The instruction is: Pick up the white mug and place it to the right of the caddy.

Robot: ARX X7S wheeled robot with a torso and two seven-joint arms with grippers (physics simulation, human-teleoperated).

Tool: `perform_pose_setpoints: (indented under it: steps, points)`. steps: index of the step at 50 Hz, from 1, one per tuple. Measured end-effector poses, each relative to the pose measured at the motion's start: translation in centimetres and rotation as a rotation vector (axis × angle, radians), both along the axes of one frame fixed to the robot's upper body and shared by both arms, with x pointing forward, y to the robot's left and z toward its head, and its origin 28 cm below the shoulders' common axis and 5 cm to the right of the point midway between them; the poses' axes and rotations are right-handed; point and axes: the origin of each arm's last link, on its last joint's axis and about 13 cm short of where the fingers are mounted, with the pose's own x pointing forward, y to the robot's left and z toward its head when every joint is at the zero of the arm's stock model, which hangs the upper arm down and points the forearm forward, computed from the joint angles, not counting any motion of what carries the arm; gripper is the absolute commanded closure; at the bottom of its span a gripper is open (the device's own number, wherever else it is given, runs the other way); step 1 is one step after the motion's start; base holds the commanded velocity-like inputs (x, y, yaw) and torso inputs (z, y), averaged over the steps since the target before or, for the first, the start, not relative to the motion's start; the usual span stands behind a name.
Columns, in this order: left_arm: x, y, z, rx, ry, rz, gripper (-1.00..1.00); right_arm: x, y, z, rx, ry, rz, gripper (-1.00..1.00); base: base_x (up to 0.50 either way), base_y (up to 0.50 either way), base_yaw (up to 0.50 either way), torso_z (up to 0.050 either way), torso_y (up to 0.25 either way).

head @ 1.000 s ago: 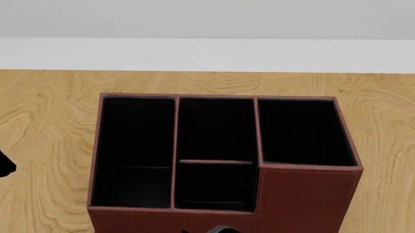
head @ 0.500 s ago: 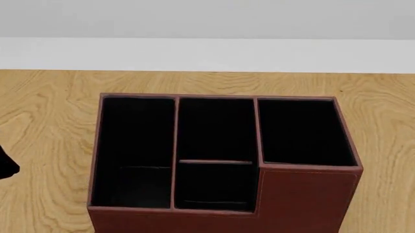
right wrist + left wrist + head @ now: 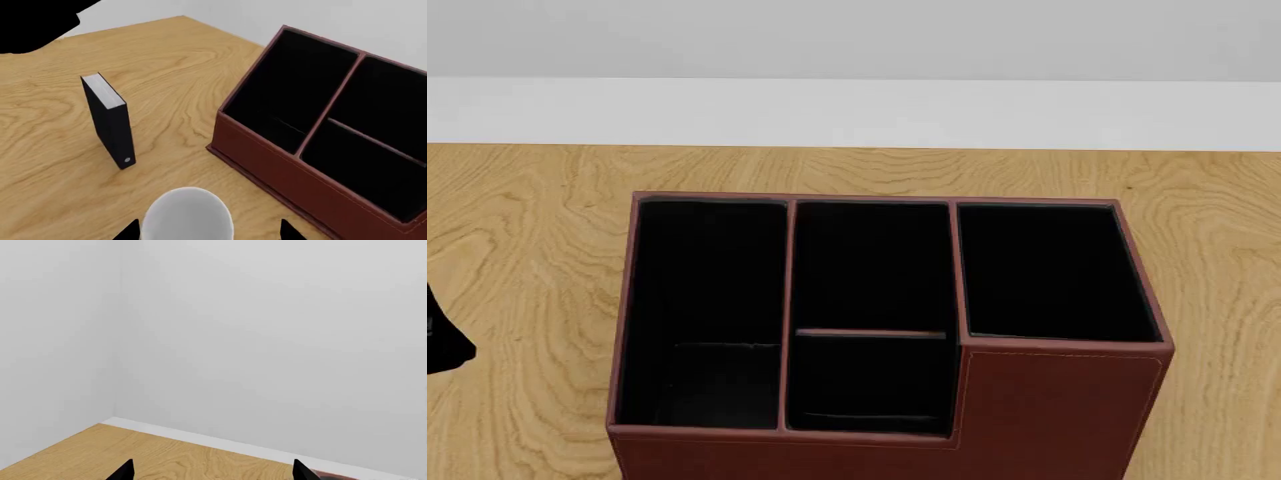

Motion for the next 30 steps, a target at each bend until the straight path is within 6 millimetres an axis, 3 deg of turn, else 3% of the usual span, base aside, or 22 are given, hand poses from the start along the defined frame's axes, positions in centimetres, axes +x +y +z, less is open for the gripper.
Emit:
perform_pose_setpoints:
  steps: [30]
  points:
    - [-0.1,-0.1,0.0,0.003,0.001,-0.003,-1.00,-0.2,-0.3,-2.1,0.028,0.076,0.006,-1.00,0.00,0.00,0.00,0.000,0.000]
